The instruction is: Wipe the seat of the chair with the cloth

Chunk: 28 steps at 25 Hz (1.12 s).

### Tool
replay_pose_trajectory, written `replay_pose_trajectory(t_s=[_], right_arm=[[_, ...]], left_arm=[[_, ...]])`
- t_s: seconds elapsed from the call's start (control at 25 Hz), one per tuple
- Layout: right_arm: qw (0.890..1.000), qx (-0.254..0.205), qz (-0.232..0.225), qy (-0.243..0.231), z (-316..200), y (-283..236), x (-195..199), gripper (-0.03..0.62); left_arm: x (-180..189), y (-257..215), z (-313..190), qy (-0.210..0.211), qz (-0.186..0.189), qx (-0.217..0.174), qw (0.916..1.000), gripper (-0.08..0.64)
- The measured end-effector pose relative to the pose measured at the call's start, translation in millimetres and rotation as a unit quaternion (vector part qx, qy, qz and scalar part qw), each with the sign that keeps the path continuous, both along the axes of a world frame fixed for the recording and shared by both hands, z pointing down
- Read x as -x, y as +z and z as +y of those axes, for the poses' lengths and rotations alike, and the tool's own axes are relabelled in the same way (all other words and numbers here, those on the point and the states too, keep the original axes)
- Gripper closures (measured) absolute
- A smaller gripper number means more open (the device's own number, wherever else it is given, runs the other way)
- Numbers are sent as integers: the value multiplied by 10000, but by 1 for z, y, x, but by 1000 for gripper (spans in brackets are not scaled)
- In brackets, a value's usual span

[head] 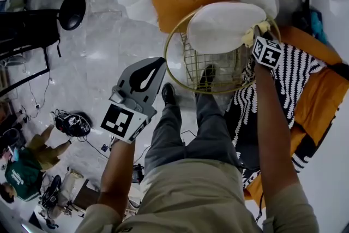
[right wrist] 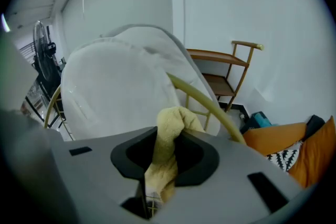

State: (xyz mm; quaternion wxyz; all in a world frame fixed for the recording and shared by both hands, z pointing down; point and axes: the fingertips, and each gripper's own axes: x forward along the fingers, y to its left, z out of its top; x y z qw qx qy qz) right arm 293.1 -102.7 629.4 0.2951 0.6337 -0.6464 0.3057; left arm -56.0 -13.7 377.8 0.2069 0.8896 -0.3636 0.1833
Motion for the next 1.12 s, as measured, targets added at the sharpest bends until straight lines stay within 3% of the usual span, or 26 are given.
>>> replay_pose_trajectory(t_s=[0.12, 0.28, 0.48, 0.6, 0.72, 0.84, 1.12], right_arm=[[9993, 47, -125, -352, -1, 10, 38, 501], [9946, 126, -391, -958, 5, 23, 118, 502], [9740, 84, -800, -2116, 24, 28, 237, 502], [9649, -21, -878, -2477, 30, 29, 272, 502], [9614, -141, -764, -2640, 29, 32, 268, 503], [9599, -113, -440, -2767, 30, 44, 240, 503], [9833, 344, 272, -1767, 31, 87, 99, 503]], left_arm=[[-1, 1, -1, -7, 14, -22, 10000, 540], [-1, -1, -6, -68, 87, -163, 9998, 540], [3, 9, -11, -194, 168, -226, 9994, 540], [2, 25, -20, -374, 266, -433, 9980, 540], [0, 42, -30, -511, 253, -762, 9955, 540], [-7, 67, -30, -302, -170, -909, 9953, 540], [-18, 92, -39, -457, -164, -895, 9948, 540]])
